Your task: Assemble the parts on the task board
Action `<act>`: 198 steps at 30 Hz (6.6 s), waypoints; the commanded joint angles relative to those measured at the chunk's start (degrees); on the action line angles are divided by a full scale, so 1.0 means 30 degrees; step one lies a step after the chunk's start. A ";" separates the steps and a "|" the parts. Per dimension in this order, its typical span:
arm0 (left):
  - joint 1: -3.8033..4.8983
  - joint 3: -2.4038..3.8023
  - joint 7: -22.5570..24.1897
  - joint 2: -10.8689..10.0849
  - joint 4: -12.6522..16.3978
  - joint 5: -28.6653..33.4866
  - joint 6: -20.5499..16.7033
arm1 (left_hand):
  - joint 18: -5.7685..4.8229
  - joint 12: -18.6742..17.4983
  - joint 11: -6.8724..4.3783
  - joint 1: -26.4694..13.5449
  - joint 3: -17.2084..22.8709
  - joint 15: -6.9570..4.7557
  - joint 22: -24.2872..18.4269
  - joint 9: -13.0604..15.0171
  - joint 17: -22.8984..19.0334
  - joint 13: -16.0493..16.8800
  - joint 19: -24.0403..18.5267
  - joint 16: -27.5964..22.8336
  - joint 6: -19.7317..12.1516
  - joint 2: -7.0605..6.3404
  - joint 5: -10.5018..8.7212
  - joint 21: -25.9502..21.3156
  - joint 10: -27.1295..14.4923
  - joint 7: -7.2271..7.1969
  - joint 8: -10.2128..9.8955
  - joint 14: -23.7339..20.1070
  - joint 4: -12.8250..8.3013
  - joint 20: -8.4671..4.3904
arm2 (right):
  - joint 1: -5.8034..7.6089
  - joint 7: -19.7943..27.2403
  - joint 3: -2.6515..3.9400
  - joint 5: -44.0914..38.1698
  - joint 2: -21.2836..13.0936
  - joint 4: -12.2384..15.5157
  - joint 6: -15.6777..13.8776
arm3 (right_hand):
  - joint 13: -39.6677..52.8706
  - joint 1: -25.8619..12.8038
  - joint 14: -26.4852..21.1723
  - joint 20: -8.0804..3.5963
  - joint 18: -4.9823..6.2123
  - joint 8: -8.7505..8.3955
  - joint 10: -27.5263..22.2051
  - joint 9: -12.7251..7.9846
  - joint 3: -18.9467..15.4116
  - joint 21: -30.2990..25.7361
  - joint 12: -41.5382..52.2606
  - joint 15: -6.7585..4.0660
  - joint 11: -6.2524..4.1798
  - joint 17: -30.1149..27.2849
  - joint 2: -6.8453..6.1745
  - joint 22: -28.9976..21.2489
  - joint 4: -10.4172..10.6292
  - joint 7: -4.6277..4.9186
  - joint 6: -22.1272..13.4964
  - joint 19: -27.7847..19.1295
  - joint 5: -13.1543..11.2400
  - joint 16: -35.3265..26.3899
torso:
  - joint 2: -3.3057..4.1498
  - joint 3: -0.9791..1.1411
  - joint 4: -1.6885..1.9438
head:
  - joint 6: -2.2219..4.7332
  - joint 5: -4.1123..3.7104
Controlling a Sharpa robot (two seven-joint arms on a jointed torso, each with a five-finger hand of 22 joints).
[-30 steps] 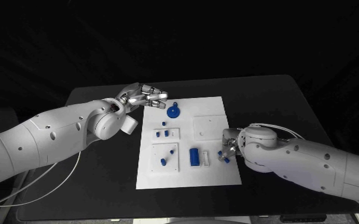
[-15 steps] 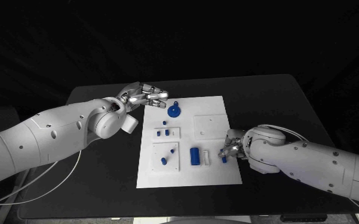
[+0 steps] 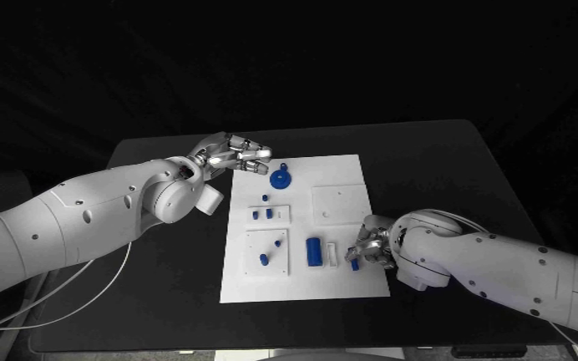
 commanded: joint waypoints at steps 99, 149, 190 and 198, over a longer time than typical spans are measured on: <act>0.0011 -0.0002 -0.0272 -0.0048 0.0097 -0.0137 0.0506 | 0.0061 -0.0029 0.0053 -0.0226 -0.0043 0.0041 -0.0021 0.0013 0.0031 0.0028 -0.0136 -0.0066 -0.0061 0.0087 0.0054 -0.0035 -0.0222 -0.0026 0.0090 -0.0146 0.0202 0.0071 | -0.0098 0.0376 0.0282 0.0574 0.1637 -0.0802 -0.0303 | -0.0407 0.1566 -0.0027 -0.0184 -0.0026 0.0109 0.0326 -1.3648 -0.4315 -0.1046 -0.0441 -0.0179 -0.0178 0.0130 -0.1137 0.1773 0.5273 -0.0243 0.0805 0.0381 -0.8674 -0.0349 | 0.0003 0.0010 -0.0024 | 0.0114 0.0454; 0.0013 -0.0014 -0.0346 -0.0085 0.0054 -0.0148 0.0524 | 0.0061 -0.0030 0.0055 -0.0152 -0.0082 0.0042 -0.0021 0.0014 0.0038 0.0027 -0.0148 -0.0066 -0.0043 0.0231 0.0085 -0.0034 -0.0243 -0.0032 0.0090 -0.0151 0.0161 0.0073 | -0.0165 0.0817 0.0753 0.0122 0.0514 0.0504 0.2152 | -0.0365 0.1831 -0.0006 -0.0159 -0.0056 0.0105 0.0291 -1.3623 -0.3718 -0.1021 -0.0441 -0.0163 -0.0218 0.0218 -0.1195 0.1783 0.3277 -0.0319 0.1158 0.0340 -0.8667 -0.0380 | -0.0002 0.0006 -0.0011 | 0.0087 0.0390; 0.0013 -0.0027 -0.0329 -0.0108 0.0092 -0.0164 0.0507 | 0.0061 -0.0030 0.0055 -0.0152 -0.0082 0.0042 -0.0021 0.0014 0.0038 0.0027 -0.0148 -0.0066 -0.0043 0.0231 0.0085 -0.0034 -0.0243 -0.0032 0.0090 -0.0151 0.0161 0.0073 | -0.0436 0.0616 0.0606 -0.0496 0.1492 -0.1034 0.1089 | -0.0222 0.0882 0.0040 -0.0247 -0.0141 0.0101 0.0377 -1.2828 -0.2648 -0.0943 -0.0477 -0.0260 -0.0402 0.0274 0.0431 0.1784 0.1811 -0.0664 0.1780 0.0363 -0.8578 -0.0452 | 0.0001 0.0015 -0.0013 | 0.0070 0.0383; 0.0013 -0.0028 0.0046 -0.0087 0.0013 0.0120 -0.0053 | 0.0059 -0.0029 0.0051 -0.0133 -0.0114 0.0040 -0.0021 0.0012 0.0036 0.0027 -0.0147 -0.0064 -0.0027 0.0282 0.0101 -0.0033 -0.0236 -0.0041 0.0082 -0.0148 0.0118 0.0069 | -0.0423 0.2113 0.0817 0.1160 0.0997 -0.0967 0.1325 | -0.0489 0.0795 -0.0049 -0.0120 -0.0033 0.0112 0.0162 -1.2684 -0.3154 -0.1739 -0.0705 -0.0140 -0.0222 -0.0119 -0.1088 0.1627 0.4083 -0.0422 0.1246 0.0213 -0.8577 -0.0859 | -0.0026 0.0003 -0.0039 | 0.0418 0.0284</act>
